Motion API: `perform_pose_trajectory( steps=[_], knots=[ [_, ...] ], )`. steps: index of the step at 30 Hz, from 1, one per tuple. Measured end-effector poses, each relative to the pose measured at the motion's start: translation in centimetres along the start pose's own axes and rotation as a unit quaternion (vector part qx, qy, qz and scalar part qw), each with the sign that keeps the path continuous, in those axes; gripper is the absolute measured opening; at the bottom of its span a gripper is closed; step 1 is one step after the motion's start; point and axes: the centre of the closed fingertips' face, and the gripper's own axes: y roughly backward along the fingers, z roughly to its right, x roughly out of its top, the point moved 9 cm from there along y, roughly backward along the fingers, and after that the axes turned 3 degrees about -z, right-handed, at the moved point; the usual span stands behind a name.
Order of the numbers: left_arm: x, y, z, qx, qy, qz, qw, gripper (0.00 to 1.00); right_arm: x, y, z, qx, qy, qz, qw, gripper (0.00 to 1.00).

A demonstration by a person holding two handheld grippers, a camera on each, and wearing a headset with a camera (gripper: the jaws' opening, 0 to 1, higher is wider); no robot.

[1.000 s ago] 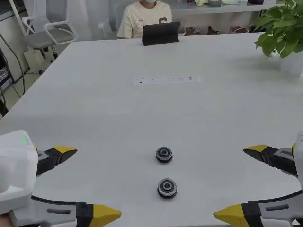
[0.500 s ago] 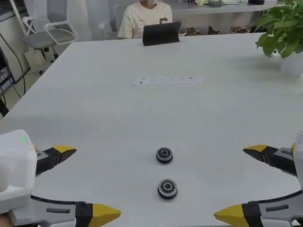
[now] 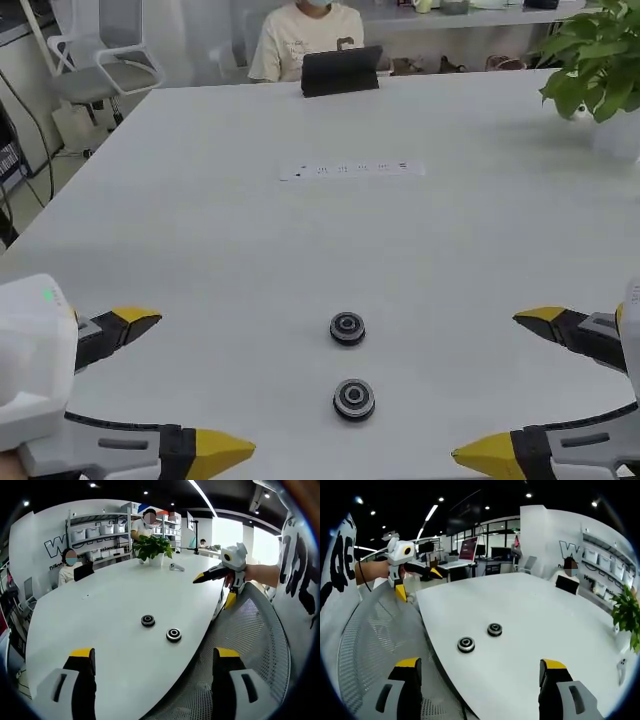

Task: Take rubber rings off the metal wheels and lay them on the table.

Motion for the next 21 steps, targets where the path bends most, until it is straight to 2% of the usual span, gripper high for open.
perform_pose_trajectory(
  steps=[21],
  knots=[
    [0.6,0.1,-0.4,0.003,-0.011,0.003,0.9999,0.95,1.1,-0.3,0.6,-0.002,0.012,0.009,0.9999,0.96]
  ],
)
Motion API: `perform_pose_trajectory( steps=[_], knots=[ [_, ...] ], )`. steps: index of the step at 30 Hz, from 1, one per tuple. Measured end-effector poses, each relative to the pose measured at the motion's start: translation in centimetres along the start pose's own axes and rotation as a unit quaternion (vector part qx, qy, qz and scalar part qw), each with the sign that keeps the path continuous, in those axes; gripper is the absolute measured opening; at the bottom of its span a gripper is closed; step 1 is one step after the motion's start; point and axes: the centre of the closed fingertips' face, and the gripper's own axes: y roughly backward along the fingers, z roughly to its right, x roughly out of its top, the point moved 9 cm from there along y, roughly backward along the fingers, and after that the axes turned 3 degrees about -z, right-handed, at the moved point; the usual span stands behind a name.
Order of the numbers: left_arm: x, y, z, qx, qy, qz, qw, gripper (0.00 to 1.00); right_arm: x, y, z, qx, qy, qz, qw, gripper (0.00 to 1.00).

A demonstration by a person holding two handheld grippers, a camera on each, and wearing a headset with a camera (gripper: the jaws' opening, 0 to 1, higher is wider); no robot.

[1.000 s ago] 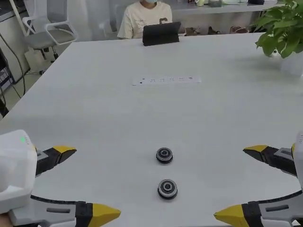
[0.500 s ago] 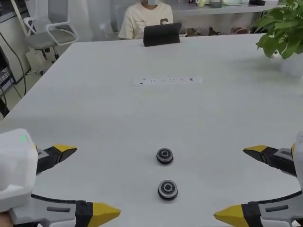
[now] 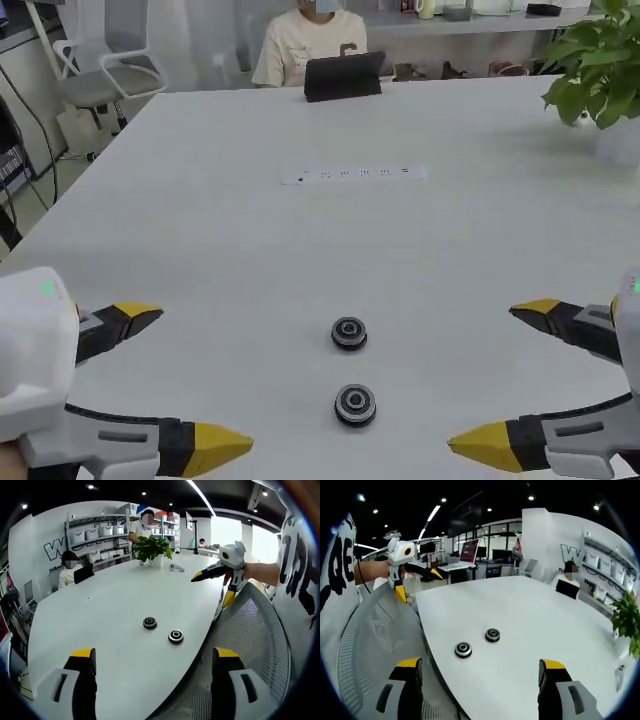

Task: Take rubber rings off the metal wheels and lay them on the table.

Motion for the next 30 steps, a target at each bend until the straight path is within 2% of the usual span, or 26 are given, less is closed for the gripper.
perform_pose_trajectory(
  steps=[10,22,30],
  knots=[
    [0.2,-0.3,-0.1,-0.005,-0.007,-0.002,1.0000,0.93,0.3,-0.3,0.1,0.004,0.004,0.002,1.0000,0.95],
    [0.4,-1.5,0.1,-0.020,-0.019,-0.009,0.9996,0.91,0.3,-1.1,0.3,0.016,0.010,0.000,0.9998,0.93],
    [0.8,-2.3,-0.2,-0.029,-0.029,-0.011,0.9991,0.90,0.6,-1.9,0.5,0.023,0.014,-0.001,0.9996,0.92]
  ],
)
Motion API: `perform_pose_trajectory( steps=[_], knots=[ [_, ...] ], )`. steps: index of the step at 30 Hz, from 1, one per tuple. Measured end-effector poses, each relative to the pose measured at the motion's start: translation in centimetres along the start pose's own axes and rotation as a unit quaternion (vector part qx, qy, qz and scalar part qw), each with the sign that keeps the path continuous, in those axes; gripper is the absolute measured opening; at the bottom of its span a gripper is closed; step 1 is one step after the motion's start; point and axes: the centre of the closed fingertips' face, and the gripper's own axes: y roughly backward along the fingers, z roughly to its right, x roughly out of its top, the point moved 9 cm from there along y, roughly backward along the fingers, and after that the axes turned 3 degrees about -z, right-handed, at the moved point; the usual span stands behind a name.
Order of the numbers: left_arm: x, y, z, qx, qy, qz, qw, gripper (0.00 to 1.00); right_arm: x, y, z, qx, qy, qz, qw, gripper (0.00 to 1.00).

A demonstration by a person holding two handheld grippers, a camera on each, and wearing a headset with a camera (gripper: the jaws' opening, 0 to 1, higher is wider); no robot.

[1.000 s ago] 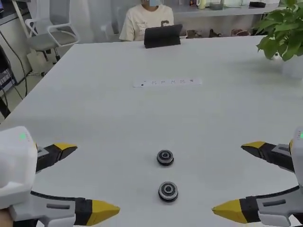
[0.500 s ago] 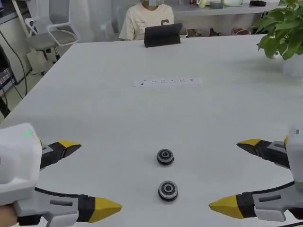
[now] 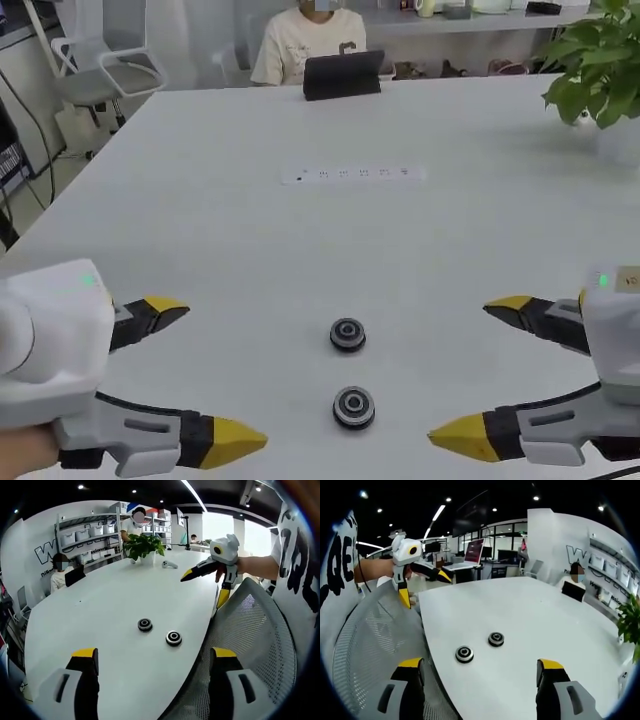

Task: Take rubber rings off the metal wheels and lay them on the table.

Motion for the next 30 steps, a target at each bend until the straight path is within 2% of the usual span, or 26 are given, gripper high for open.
perform_pose_trajectory(
  steps=[8,13,30],
  knots=[
    [0.6,-0.9,-0.4,-0.012,-0.011,0.000,0.9999,0.88,0.4,-0.8,0.1,0.010,0.002,0.003,0.9999,0.91],
    [0.9,-1.5,-0.7,-0.022,-0.006,0.005,0.9997,0.87,0.5,-1.3,0.5,0.011,0.002,0.004,0.9999,0.91],
    [2.1,-3.4,-1.2,-0.042,-0.033,0.000,0.9986,0.84,0.9,-2.7,1.0,0.026,0.020,0.002,0.9995,0.89]
  ],
)
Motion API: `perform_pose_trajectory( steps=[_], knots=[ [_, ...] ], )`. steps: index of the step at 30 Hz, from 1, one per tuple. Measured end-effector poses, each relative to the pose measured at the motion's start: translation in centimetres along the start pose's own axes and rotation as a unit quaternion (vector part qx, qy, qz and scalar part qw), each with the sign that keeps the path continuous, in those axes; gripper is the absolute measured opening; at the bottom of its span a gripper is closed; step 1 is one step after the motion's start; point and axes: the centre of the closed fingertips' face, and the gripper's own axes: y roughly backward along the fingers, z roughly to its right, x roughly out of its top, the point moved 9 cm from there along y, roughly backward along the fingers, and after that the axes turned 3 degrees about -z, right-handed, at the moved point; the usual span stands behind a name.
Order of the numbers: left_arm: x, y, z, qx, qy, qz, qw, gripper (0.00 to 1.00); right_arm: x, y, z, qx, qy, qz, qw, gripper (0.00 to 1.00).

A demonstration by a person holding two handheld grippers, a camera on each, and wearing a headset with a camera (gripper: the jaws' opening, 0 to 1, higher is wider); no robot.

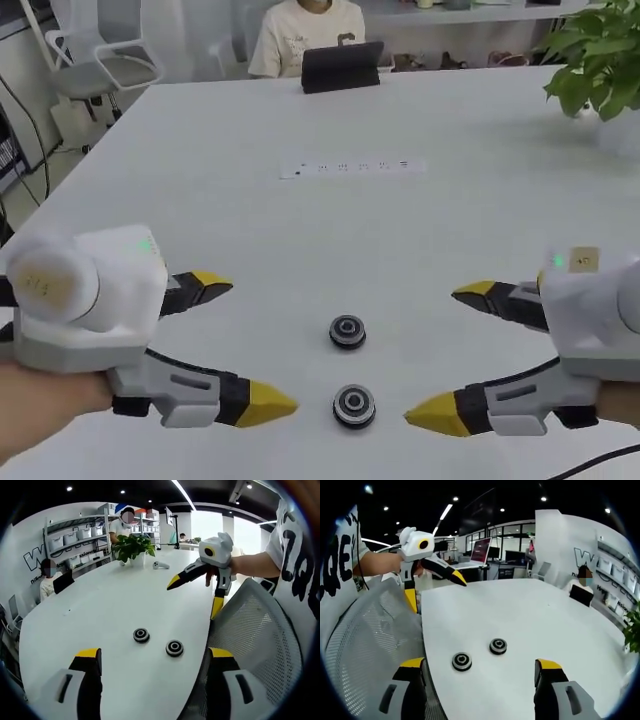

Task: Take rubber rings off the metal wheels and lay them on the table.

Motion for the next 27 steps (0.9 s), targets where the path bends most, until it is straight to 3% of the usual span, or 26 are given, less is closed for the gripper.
perform_pose_trajectory(
  steps=[22,27],
  knots=[
    [0.1,-2.4,0.1,-0.031,-0.017,-0.017,0.9992,0.79,-0.5,-1.6,0.3,0.021,0.026,-0.014,0.9993,0.83],
    [0.2,-3.0,0.3,-0.039,-0.023,-0.018,0.9988,0.77,-0.3,-1.9,0.4,0.031,0.012,-0.001,0.9995,0.82]
  ],
)
